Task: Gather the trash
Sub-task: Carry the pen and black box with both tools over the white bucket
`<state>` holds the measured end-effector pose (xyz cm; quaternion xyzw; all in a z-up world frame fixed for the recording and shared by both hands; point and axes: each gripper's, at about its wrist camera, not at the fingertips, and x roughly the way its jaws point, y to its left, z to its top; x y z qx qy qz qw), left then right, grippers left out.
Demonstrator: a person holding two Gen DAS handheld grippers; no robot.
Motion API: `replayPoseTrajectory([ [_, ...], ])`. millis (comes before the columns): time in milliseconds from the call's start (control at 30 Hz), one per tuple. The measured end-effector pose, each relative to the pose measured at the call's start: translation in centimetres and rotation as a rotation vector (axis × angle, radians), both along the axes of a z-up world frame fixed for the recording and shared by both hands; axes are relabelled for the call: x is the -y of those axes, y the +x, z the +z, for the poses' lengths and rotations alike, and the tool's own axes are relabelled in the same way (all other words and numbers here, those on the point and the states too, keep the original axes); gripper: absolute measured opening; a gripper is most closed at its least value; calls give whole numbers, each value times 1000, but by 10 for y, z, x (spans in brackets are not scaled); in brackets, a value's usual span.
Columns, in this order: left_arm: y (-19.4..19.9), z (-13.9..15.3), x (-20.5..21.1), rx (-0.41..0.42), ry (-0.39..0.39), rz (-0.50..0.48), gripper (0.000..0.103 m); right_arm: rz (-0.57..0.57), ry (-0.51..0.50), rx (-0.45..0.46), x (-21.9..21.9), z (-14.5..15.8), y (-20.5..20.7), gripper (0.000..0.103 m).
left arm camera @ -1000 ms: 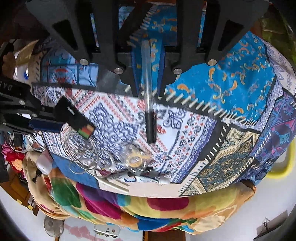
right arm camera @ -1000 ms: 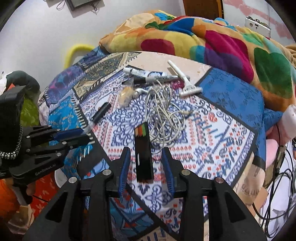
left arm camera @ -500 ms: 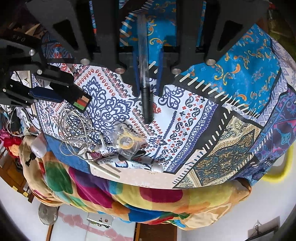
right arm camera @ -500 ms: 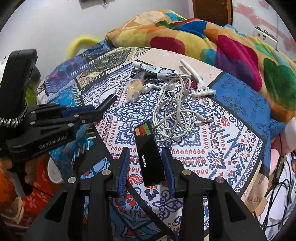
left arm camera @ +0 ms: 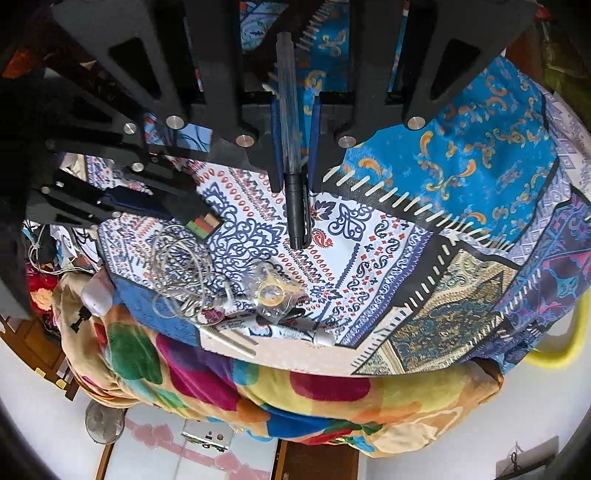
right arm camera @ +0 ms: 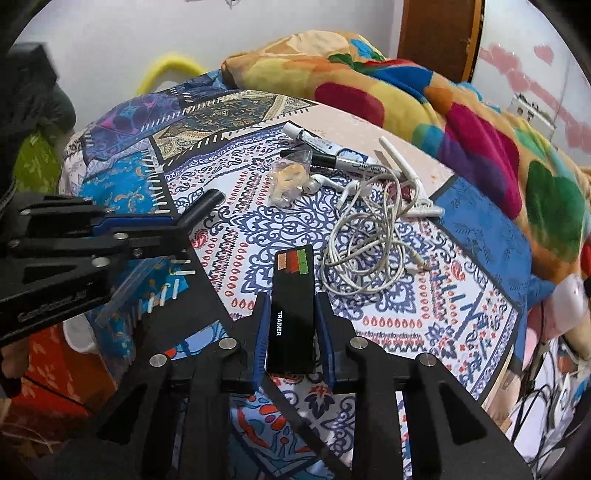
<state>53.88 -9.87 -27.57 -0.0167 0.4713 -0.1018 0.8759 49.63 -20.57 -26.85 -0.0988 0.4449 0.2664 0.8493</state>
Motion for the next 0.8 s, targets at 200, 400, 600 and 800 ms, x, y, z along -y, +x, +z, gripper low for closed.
replayPoseTrajectory([
  [200,-15,31,-5,45,-12,8,12,-25,70,-23,7,16,-11,22],
  [400,-34,68,-14,103,-36,33,12,-47,102,43,9,59,-27,22],
  [600,-67,111,-27,177,-28,57,12,-49,141,114,4,104,-49,22],
  [800,-112,149,-47,247,-18,91,12,-43,189,173,-9,147,-81,22],
])
